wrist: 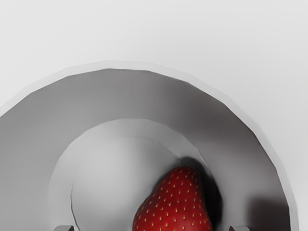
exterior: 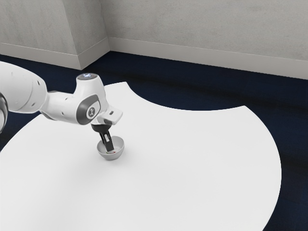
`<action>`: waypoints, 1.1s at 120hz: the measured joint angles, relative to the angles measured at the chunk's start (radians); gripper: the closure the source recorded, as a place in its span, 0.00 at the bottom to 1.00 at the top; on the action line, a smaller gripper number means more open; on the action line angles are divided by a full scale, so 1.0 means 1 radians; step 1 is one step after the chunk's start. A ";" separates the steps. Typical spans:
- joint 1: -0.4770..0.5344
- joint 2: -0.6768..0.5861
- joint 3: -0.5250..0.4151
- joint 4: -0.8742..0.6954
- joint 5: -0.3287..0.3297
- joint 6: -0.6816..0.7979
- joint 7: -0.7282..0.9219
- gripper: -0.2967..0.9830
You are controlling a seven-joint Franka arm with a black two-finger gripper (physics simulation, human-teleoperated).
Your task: Take strawberry from the bowl
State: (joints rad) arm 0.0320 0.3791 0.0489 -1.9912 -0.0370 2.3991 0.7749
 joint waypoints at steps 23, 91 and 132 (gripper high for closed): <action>0.002 0.013 0.000 0.002 -0.009 0.010 0.008 0.45; 0.009 0.038 0.000 0.001 -0.020 0.039 0.036 0.52; 0.008 0.024 0.001 -0.004 0.010 0.046 0.021 0.71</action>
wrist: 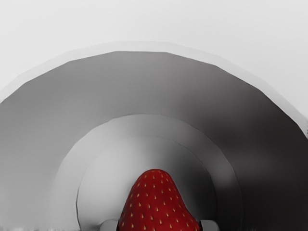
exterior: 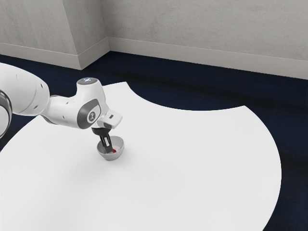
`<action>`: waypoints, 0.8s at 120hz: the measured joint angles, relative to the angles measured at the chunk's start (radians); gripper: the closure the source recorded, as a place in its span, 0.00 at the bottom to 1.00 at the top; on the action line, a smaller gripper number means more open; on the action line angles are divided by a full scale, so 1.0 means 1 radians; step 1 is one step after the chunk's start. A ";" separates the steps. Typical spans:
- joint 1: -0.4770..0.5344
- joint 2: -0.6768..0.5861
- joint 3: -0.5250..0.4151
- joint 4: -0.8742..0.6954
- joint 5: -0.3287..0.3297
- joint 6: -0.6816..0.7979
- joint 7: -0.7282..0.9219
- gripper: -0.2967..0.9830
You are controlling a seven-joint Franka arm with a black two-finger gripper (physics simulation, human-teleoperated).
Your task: Take strawberry from the bowl
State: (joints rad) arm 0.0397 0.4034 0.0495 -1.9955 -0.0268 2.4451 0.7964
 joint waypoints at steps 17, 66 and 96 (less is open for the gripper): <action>-0.013 -0.094 0.001 -0.060 0.009 0.001 -0.013 0.74; -0.236 -0.175 0.001 -0.096 0.022 0.000 -0.056 0.76; -0.247 -0.100 0.000 -0.036 0.018 -0.001 -0.069 0.66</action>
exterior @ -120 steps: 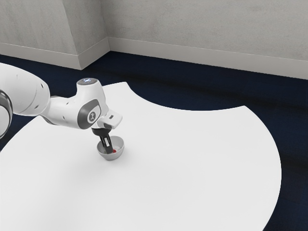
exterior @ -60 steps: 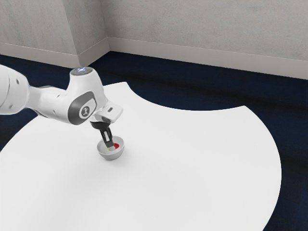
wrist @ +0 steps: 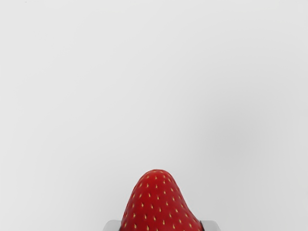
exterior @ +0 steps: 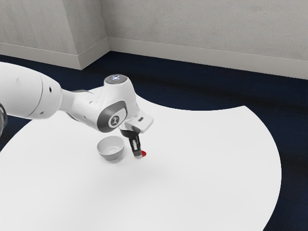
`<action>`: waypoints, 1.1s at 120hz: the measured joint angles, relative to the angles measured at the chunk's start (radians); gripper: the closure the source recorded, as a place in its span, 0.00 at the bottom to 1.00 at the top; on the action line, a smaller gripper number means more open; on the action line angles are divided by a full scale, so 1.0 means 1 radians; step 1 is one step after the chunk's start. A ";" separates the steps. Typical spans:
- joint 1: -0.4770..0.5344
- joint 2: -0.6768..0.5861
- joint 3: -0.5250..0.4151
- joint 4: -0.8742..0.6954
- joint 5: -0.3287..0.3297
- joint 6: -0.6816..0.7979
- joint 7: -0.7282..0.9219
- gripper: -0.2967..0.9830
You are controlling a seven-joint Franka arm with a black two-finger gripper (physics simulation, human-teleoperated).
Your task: Take strawberry from the bowl
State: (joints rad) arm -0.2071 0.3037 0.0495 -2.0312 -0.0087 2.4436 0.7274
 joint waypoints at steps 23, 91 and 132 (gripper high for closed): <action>0.004 -0.030 0.001 -0.009 -0.018 -0.010 0.015 0.41; 0.116 -0.424 0.086 0.377 0.038 -0.819 -0.041 0.24; 0.098 -0.433 0.077 0.368 0.002 -0.967 -0.248 0.23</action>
State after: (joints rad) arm -0.1091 -0.1298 0.1265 -1.6631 -0.0065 1.4768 0.4795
